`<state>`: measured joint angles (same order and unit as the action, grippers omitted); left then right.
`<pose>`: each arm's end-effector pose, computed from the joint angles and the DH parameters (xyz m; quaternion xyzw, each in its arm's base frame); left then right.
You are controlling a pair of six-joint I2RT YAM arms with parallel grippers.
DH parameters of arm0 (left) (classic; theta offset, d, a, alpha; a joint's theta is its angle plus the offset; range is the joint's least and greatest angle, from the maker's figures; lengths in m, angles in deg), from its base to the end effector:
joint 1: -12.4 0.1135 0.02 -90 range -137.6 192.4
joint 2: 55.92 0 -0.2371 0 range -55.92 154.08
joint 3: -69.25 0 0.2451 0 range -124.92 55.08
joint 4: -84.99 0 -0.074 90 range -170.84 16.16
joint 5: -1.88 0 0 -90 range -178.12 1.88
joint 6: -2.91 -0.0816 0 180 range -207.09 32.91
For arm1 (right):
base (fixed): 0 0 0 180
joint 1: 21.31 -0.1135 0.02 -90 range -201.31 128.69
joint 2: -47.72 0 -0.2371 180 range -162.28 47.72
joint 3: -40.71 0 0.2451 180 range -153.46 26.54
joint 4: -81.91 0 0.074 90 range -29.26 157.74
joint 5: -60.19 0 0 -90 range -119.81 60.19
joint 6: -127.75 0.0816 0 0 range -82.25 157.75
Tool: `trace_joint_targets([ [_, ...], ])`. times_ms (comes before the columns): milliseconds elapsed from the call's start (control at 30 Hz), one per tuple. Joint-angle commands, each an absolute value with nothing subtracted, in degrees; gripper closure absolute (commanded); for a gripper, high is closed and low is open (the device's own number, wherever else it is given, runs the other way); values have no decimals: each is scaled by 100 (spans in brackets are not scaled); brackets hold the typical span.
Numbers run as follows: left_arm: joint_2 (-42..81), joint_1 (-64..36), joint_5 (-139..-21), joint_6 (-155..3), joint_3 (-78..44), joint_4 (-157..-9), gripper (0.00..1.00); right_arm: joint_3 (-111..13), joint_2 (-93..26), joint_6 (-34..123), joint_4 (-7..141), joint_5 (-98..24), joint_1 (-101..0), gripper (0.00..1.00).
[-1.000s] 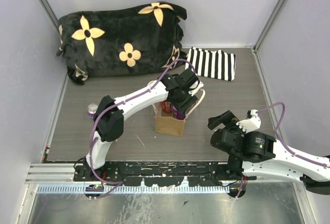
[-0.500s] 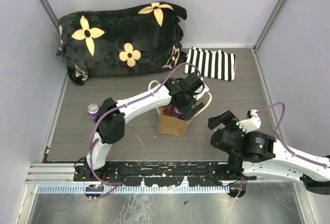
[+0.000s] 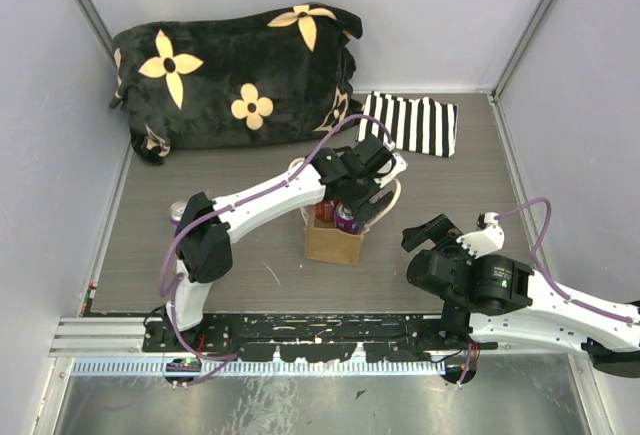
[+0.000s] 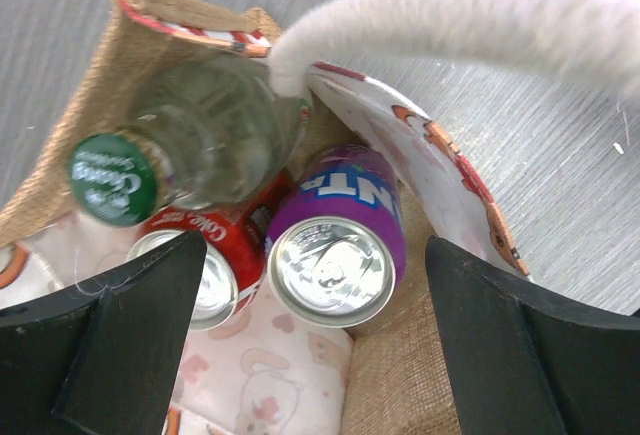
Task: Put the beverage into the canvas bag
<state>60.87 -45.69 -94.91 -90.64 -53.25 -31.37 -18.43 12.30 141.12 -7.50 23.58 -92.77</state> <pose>0.2477 -0.3795 0.2182 0.4775 0.8323 -0.0758 0.2712 0.0944 0.0756 0.2377 0.3310 0.8137 0.1681 0.4472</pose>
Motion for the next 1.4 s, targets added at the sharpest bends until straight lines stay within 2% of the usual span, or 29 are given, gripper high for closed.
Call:
trace_joint_targets([
  [0,5677,-4614,-9876,-9280,-5294,-3329,2,-1935,1152,14124,-601,2504,-9296,0],
  [267,5392,-4438,-10210,-9386,-5151,-3607,2,-1952,1114,14047,-512,2487,-9303,0],
  [567,4761,-3641,-10099,-9296,-5240,-3593,2,-1929,1028,13941,-355,2436,-9294,0],
  [833,3575,-2138,-9644,-9068,-4782,-3627,2,-1802,1050,13877,-177,2360,-9294,0],
  [1000,3188,-329,-8953,-8819,-4305,-2741,2,-1827,1109,13821,-169,2382,-9294,0],
  [1133,3028,861,-8410,-9207,-3889,-1956,2,-1690,1229,13854,-148,2382,-9294,0],
  [1367,2993,1846,-7958,-9869,-3149,-1218,2,-1558,1392,13840,-64,2337,-9294,0],
])
